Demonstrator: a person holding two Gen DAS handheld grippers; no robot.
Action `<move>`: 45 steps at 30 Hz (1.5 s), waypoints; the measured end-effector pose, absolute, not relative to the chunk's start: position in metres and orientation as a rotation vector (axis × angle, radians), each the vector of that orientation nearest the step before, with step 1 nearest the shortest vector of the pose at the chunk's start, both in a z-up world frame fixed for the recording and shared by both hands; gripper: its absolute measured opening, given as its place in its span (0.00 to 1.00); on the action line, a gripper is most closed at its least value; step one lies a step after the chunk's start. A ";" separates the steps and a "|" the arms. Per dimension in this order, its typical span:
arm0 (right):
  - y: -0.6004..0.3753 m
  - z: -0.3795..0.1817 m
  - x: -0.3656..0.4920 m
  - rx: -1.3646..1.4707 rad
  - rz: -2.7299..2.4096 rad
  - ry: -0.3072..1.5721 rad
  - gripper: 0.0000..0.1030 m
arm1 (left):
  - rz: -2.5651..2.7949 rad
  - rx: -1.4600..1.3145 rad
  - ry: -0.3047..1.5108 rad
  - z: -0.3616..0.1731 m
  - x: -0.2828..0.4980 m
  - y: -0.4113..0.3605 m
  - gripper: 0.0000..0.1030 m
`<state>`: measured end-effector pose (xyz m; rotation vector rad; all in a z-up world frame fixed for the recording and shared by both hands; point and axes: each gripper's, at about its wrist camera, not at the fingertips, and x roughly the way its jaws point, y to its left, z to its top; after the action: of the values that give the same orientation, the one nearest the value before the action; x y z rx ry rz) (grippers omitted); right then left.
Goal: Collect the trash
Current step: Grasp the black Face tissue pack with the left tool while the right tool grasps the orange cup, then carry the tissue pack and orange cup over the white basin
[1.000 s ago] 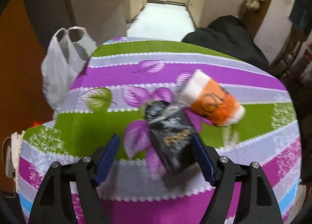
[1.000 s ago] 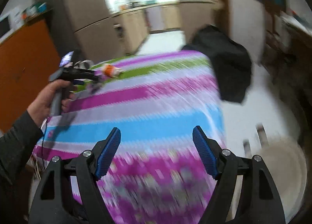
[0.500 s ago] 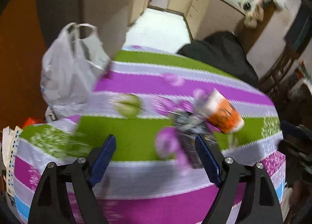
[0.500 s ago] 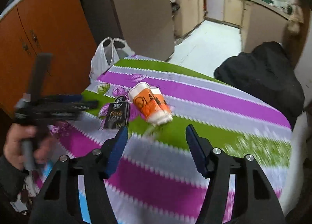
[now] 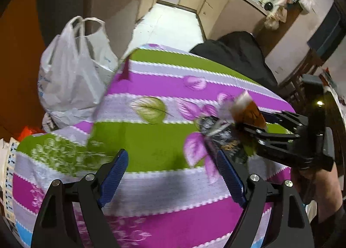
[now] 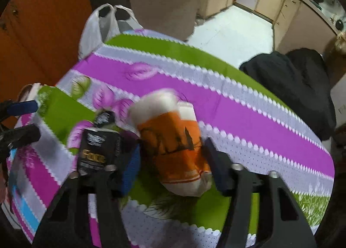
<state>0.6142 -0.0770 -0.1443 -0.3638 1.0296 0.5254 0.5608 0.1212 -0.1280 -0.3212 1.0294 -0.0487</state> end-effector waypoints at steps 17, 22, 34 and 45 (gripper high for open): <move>-0.196 -0.136 0.551 -0.110 0.371 1.047 0.32 | 0.069 -0.173 1.094 -0.159 0.610 0.035 0.90; -0.198 -0.130 0.542 -0.107 0.402 1.020 0.32 | 0.044 -0.170 1.063 -0.150 0.608 0.018 0.91; -0.205 -0.134 0.535 -0.065 0.384 0.998 0.32 | 0.093 -0.080 1.023 -0.162 0.583 0.022 0.46; -0.203 -0.100 0.476 -0.005 0.328 0.804 0.32 | 0.060 -0.090 0.799 -0.120 0.516 0.032 0.36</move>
<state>0.4763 -0.2026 -0.1000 -0.0049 0.8036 0.3278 0.5158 0.0316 -0.1197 -0.0902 0.7985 0.0595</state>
